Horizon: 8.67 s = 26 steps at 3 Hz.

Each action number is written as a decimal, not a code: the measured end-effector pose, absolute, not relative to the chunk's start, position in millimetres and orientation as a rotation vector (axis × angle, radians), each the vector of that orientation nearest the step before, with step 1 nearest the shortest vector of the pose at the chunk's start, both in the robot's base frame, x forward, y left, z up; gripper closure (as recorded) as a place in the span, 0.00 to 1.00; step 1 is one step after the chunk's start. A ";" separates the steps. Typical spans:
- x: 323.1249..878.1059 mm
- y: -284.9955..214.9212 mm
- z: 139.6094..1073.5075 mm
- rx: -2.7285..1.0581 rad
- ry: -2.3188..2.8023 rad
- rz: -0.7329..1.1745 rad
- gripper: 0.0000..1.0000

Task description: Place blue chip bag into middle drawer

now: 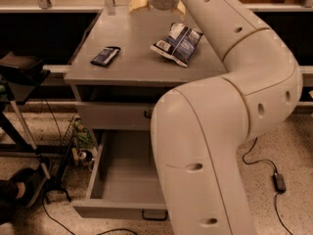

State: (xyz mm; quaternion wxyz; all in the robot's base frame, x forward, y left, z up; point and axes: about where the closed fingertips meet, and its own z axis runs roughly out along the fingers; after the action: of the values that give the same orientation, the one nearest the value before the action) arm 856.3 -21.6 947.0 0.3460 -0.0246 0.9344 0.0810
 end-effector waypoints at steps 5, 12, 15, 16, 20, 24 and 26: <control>849.9 -69.4 901.8 -0.203 2.536 -0.031 0.00; 806.0 -122.9 881.2 -0.304 2.715 -0.002 1.00; 681.1 -254.8 986.4 -0.510 2.574 0.258 1.00; 654.2 -241.7 988.6 -0.751 2.501 0.371 1.00; 539.0 -206.2 1093.3 -0.936 1.959 0.360 1.00; 494.9 8.0 771.5 -1.522 2.129 0.489 1.00; 472.3 66.9 592.0 -1.771 2.321 0.624 1.00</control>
Offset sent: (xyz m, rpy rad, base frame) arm -0.0071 0.0062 0.0212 -0.0559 -0.0207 0.0781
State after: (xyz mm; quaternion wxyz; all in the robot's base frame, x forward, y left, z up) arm 472.3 66.9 592.0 0.0781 -0.5915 0.7750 0.2084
